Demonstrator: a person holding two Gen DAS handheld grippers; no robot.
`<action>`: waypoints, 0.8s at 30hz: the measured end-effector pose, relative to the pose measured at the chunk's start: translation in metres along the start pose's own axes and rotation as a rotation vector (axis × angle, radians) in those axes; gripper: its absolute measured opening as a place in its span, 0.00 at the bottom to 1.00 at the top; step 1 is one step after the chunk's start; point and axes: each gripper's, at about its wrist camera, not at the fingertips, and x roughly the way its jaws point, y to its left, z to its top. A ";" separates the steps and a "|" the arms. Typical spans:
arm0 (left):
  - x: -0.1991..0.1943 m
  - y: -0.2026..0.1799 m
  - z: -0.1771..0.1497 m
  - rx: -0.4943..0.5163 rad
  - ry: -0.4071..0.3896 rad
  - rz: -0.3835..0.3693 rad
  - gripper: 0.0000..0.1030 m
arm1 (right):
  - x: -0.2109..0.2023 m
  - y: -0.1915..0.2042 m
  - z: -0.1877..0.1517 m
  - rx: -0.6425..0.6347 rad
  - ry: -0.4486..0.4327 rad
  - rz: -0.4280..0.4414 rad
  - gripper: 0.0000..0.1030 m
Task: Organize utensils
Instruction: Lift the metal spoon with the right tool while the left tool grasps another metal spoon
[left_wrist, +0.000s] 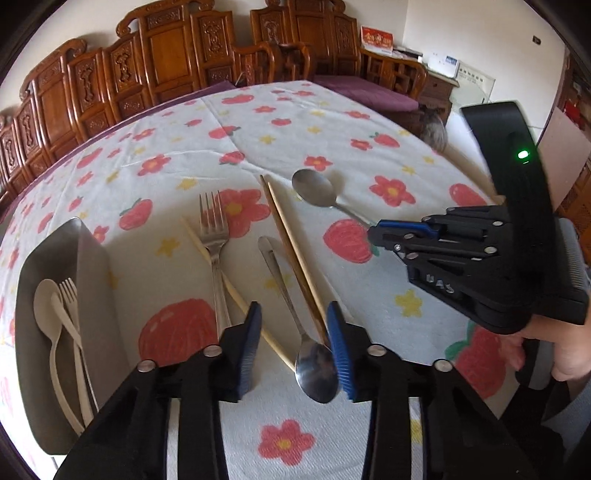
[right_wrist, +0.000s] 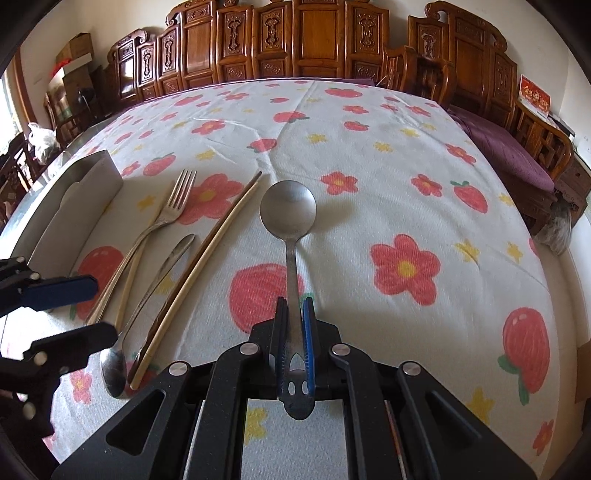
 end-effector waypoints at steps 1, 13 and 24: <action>0.003 0.001 0.001 -0.005 0.011 -0.007 0.25 | 0.000 -0.001 0.000 0.002 0.002 0.002 0.10; 0.027 0.007 -0.003 -0.035 0.103 -0.014 0.03 | 0.012 0.001 0.014 -0.036 -0.008 -0.004 0.10; -0.007 0.020 -0.001 -0.047 0.037 0.022 0.03 | 0.020 0.002 0.025 -0.055 -0.018 -0.015 0.07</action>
